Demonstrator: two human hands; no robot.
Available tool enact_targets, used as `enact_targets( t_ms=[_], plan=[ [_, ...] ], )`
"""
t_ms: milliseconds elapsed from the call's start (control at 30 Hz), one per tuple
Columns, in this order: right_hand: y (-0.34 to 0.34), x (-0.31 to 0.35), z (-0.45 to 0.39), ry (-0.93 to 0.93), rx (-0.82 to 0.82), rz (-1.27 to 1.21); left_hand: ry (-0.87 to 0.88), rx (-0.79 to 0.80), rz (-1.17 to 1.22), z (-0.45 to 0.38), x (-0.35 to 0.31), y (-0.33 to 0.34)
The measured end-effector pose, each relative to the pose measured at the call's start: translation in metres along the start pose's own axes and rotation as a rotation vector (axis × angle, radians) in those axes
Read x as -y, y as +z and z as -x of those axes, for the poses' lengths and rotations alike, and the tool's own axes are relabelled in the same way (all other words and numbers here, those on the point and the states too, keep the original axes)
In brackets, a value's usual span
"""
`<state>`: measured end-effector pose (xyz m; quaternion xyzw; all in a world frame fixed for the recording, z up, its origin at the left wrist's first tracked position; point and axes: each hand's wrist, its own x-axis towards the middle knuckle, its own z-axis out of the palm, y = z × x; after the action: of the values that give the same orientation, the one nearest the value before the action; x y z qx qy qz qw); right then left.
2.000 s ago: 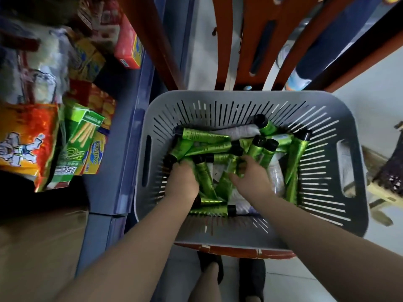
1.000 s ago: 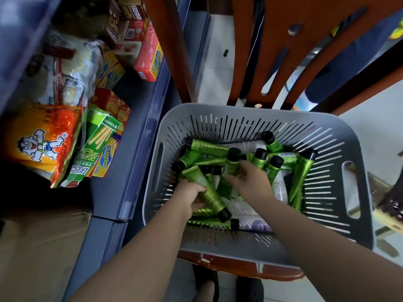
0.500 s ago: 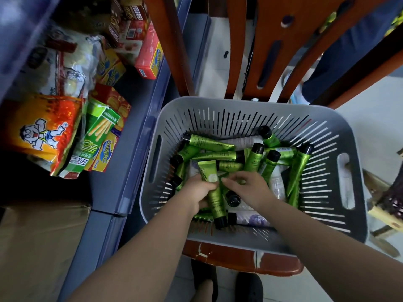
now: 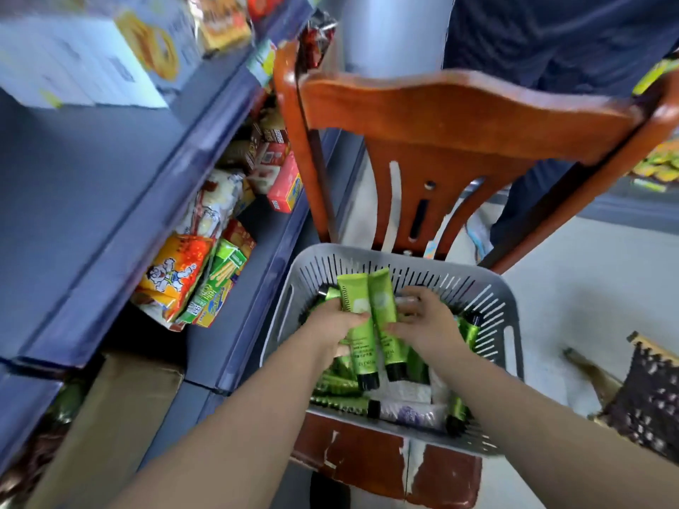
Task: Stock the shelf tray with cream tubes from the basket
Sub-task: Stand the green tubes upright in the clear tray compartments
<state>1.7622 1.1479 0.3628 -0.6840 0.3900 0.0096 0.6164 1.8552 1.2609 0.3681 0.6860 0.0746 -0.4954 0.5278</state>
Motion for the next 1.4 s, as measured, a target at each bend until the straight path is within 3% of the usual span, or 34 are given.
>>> enact_targets(
  t_ms=[200,400,767,1000,1400],
  plan=[
    [-0.040,0.106,0.049,-0.229,0.039,-0.076,0.236,0.023,0.059,0.095,-0.088,0.015],
    [-0.052,0.220,0.123,-0.515,0.073,-0.014,0.476,-0.073,0.030,0.213,-0.148,0.001],
    [0.009,0.391,0.274,-0.814,0.426,-0.134,0.848,-0.341,-0.050,0.447,-0.211,-0.084],
    [0.066,0.457,0.357,-0.928,0.653,-0.173,0.946,-0.571,-0.090,0.592,-0.209,-0.150],
    [0.175,0.503,0.496,-1.025,1.049,-0.200,0.967,-0.980,-0.176,0.775,-0.132,-0.251]
  ],
)
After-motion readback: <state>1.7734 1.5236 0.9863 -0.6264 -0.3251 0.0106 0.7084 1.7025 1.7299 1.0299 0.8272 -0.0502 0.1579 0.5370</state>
